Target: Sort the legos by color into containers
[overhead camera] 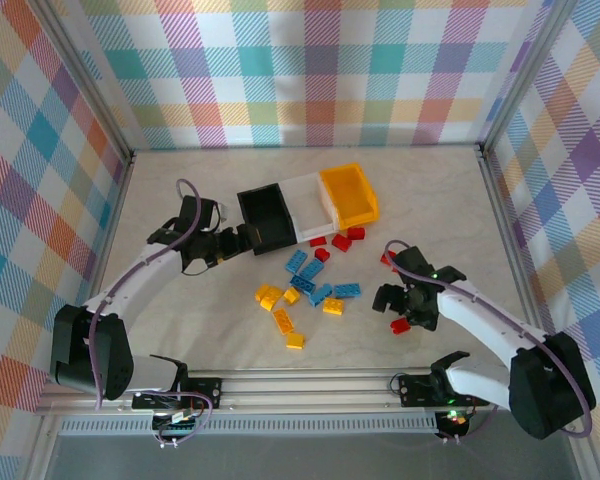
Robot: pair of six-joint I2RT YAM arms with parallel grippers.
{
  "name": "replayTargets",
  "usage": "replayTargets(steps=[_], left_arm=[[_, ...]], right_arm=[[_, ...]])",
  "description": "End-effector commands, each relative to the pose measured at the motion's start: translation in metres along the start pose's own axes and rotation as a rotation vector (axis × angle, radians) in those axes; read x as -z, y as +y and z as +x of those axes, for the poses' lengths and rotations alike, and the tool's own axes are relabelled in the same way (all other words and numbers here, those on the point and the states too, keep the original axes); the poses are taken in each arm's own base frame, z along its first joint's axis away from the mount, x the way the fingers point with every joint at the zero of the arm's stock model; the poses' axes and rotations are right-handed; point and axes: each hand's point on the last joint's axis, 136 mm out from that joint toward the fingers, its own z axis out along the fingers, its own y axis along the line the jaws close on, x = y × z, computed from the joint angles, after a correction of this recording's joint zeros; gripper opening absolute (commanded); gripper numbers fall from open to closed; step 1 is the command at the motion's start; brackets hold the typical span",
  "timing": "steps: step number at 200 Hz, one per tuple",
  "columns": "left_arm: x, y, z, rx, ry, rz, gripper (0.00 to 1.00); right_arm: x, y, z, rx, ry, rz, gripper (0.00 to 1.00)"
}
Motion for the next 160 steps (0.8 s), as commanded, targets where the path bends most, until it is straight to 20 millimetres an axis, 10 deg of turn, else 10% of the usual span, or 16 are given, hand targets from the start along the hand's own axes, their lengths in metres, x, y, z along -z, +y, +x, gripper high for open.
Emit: replayTargets(steps=[1,160], left_arm=[[-0.001,-0.009,0.007,-0.005,0.008,0.038,0.9],[0.0,-0.003,0.015,-0.009,0.027,0.023,0.91]], right_arm=[[-0.007,-0.001,0.007,-0.019,0.022,0.023,0.98],[-0.01,0.052,-0.002,0.107,0.014,-0.043,0.96]])
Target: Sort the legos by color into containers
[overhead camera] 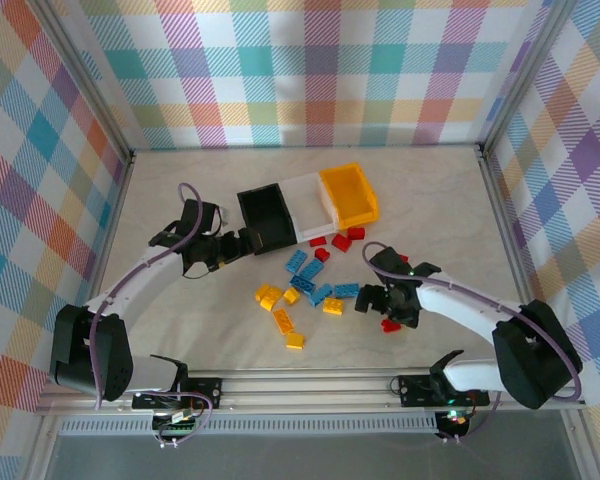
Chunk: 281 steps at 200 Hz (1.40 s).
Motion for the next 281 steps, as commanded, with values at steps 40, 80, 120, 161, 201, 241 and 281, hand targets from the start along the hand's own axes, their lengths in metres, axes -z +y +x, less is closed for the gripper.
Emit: replayTargets(steps=[40,80,120,161,201,241,281], left_arm=[[0.002,-0.004,0.008,-0.007,0.007,0.022,0.91],[0.0,-0.009,0.008,-0.001,0.012,0.036,0.93],[0.0,-0.009,0.012,-0.009,0.019,0.03,0.93],[-0.005,-0.007,0.019,-0.006,0.034,0.025,0.93],[-0.01,-0.011,0.028,-0.018,0.047,0.023,0.93],[-0.015,-0.011,0.036,-0.037,0.063,0.007,0.94],[-0.014,-0.01,0.036,-0.042,0.062,-0.003,0.94]], right_arm=[[-0.002,-0.018,0.013,0.058,0.043,0.077,0.87],[-0.005,-0.017,0.021,0.064,0.065,0.047,0.79],[-0.006,-0.011,0.027,0.083,0.084,0.006,0.72],[-0.007,0.0,0.036,0.113,0.1,-0.017,0.66],[-0.01,-0.011,0.037,0.143,0.08,0.076,0.64],[-0.013,-0.019,0.03,0.154,0.044,0.143,0.54],[-0.016,-0.02,0.026,0.161,0.034,0.169,0.49]])
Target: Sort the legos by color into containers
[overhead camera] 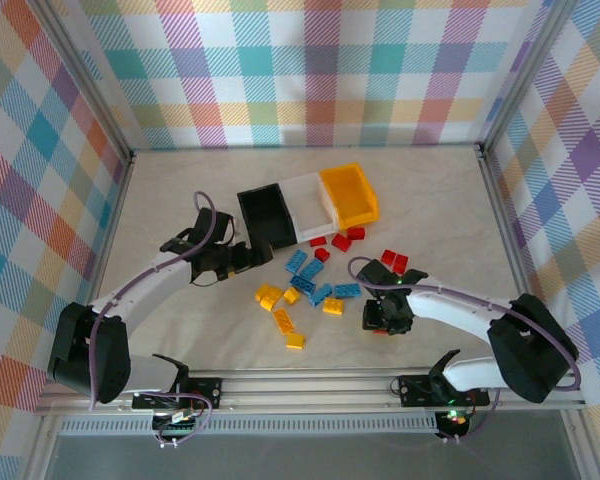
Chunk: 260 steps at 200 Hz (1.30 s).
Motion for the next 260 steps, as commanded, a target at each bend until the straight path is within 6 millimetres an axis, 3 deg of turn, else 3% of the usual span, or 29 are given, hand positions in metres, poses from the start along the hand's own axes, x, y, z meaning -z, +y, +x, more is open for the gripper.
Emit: replayTargets(steps=[1,94,155,222,260], left_arm=[[-0.001,0.001,0.003,-0.001,-0.002,-0.009,0.94],[-0.002,0.002,0.003,-0.006,0.001,-0.018,0.94],[0.0,0.0,0.001,-0.013,-0.01,-0.007,0.94],[0.02,-0.012,-0.012,-0.071,-0.108,0.033,0.94],[0.035,-0.013,-0.017,-0.103,-0.163,0.016,0.94]], right_arm=[[-0.006,-0.011,-0.003,-0.004,-0.016,0.073,0.49],[0.014,-0.01,-0.011,-0.006,-0.085,0.052,0.44],[0.034,0.002,-0.025,0.007,-0.139,0.008,0.44],[0.075,0.031,-0.07,0.068,-0.243,-0.026,0.46],[0.099,0.052,-0.115,0.078,-0.296,-0.076,0.46]])
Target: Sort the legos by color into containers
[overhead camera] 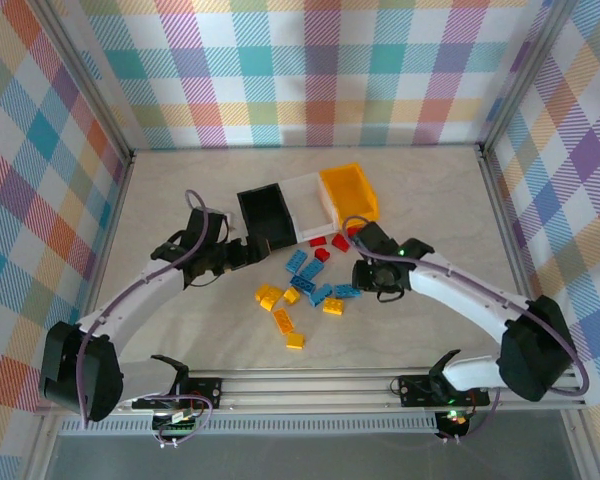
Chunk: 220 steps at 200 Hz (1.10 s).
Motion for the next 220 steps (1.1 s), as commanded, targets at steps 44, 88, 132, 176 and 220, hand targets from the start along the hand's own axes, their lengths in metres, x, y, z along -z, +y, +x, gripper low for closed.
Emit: replayTargets(steps=[44,88,132,176,220], left_arm=[[0.016,0.001,-0.005,-0.081,-0.06,-0.031,0.94],[0.014,0.004,-0.003,-0.086,-0.054,-0.04,0.94],[0.014,0.01,-0.001,-0.103,-0.041,-0.066,0.94],[0.019,0.018,-0.001,-0.123,-0.042,-0.103,0.95],[0.018,0.021,-0.002,-0.12,-0.038,-0.109,0.95]], right_arm=[[0.005,0.023,-0.09,0.022,-0.065,-0.061,0.46],[-0.016,0.026,-0.174,-0.018,-0.119,-0.078,0.46],[-0.06,0.033,-0.236,-0.031,-0.137,-0.106,0.46],[-0.1,0.036,-0.264,-0.045,-0.127,-0.112,0.46],[-0.125,0.042,-0.267,-0.046,-0.087,-0.127,0.48]])
